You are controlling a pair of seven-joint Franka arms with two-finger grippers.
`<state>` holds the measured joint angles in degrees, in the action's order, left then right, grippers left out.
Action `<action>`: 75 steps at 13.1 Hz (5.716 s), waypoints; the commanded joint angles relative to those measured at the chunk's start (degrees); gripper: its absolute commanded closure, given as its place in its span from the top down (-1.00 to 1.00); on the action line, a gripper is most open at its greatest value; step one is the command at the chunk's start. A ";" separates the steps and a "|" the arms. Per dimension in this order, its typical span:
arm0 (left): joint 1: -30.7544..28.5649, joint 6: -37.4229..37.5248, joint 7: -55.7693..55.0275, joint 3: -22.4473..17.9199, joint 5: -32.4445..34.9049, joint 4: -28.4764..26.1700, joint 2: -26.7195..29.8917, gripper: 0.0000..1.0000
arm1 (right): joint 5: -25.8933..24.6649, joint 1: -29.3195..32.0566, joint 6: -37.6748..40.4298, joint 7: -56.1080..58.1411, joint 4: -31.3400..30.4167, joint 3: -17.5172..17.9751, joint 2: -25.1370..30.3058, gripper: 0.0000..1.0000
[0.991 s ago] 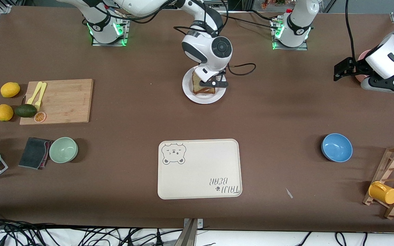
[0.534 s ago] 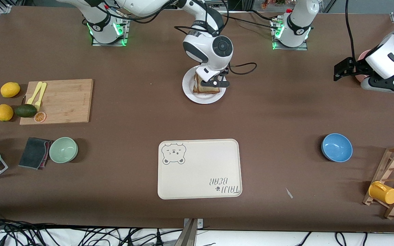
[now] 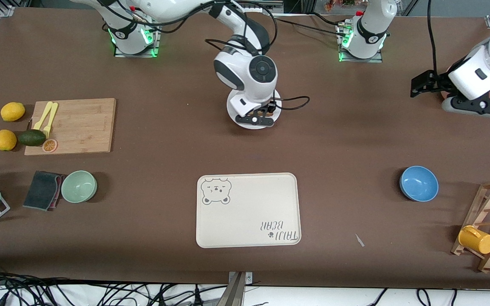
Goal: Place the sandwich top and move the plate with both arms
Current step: 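Lower the bread onto the egg toast and open the right gripper, then withdraw the right gripper while the left gripper reaches the plate rim, then grip the plate rim with the left gripper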
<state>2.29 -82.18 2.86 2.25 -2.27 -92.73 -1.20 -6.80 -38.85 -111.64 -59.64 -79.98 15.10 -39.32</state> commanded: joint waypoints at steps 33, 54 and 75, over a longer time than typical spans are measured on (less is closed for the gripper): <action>3.06 -29.61 37.83 10.05 -61.70 -28.12 -30.18 0.20 | 5.39 37.79 16.71 54.63 -18.11 -15.96 42.22 1.00; 10.18 -41.03 47.24 11.11 -69.97 -34.45 -31.41 -0.41 | 7.77 36.21 15.05 54.63 -12.85 -15.45 36.78 1.00; 7.04 -36.49 46.98 11.11 -71.12 -31.64 -28.60 -1.00 | 3.45 34.10 19.18 55.51 -8.70 -15.62 34.05 1.00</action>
<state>12.12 -122.80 49.17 13.27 -72.90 -124.88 -31.92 -3.91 -4.86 -94.04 -4.60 -90.63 -0.35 -4.65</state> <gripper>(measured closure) 0.952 0.000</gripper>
